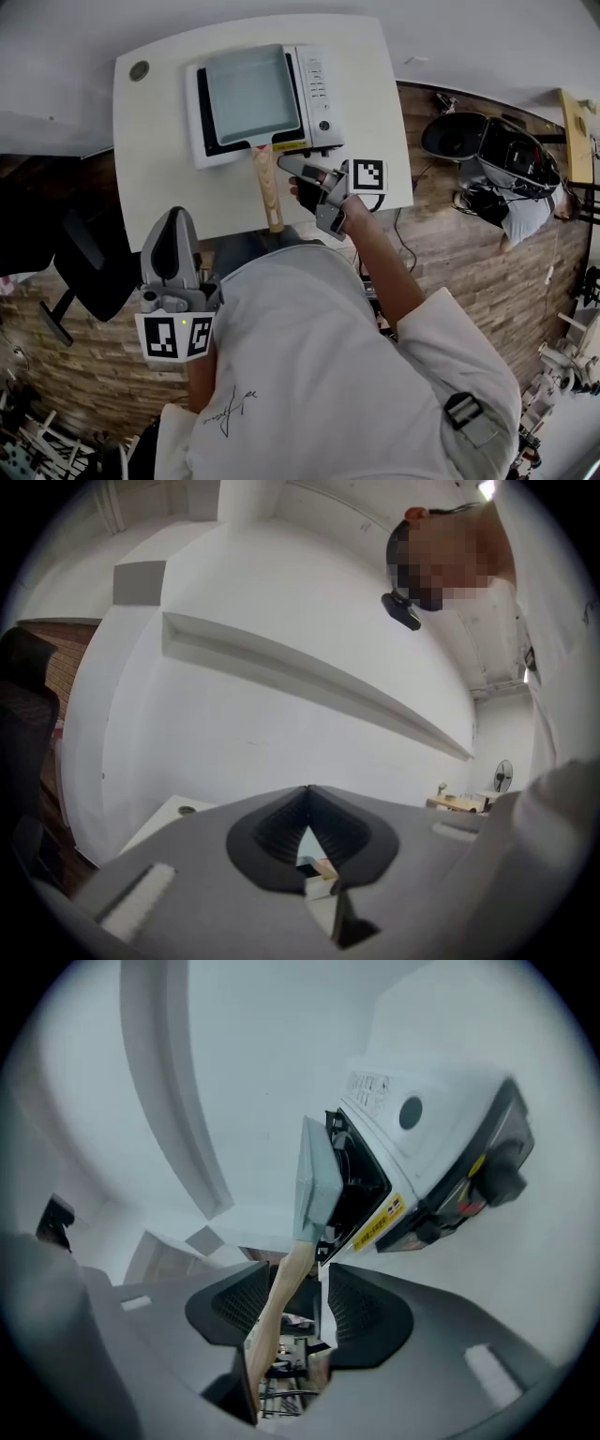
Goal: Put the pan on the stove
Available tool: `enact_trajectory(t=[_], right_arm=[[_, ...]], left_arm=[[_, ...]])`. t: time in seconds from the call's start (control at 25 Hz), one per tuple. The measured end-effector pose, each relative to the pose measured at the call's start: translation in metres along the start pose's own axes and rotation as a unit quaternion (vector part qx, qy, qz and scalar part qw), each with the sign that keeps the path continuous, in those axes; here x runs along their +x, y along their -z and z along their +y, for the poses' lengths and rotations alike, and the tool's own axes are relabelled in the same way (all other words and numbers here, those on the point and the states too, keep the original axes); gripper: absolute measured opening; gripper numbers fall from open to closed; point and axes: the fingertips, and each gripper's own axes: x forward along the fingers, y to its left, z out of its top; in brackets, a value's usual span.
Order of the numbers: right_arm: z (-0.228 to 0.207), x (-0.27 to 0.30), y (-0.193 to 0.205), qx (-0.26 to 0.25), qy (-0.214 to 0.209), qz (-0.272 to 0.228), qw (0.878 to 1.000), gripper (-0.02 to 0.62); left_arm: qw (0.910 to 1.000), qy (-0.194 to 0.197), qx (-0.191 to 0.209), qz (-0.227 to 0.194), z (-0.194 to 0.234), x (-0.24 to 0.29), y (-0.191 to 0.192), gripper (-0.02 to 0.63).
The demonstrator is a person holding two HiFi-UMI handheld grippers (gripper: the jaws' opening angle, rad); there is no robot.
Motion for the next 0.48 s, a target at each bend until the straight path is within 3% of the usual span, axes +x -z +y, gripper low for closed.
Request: enact_trajectory(t=[0.12,0.32,0.48], right_arm=[[0.005,-0.017,-0.007,-0.067,0.042,-0.005,0.997,0.193],[0.028,-0.034,-0.016,-0.117,0.041,-0.025,0.992,0.187],[0.038,-0.056,-0.025,-0.136,0.064,-0.051,0.987,0.127]], left_arm=[[0.9999,0.01,-0.001,-0.001,-0.007,0.0,0.001,0.054],[0.9997,0.021,-0.009,-0.005,-0.013,0.002,0.008,0.054],[0.9997,0.02,-0.015,-0.005,-0.017,0.004,0.012,0.054]])
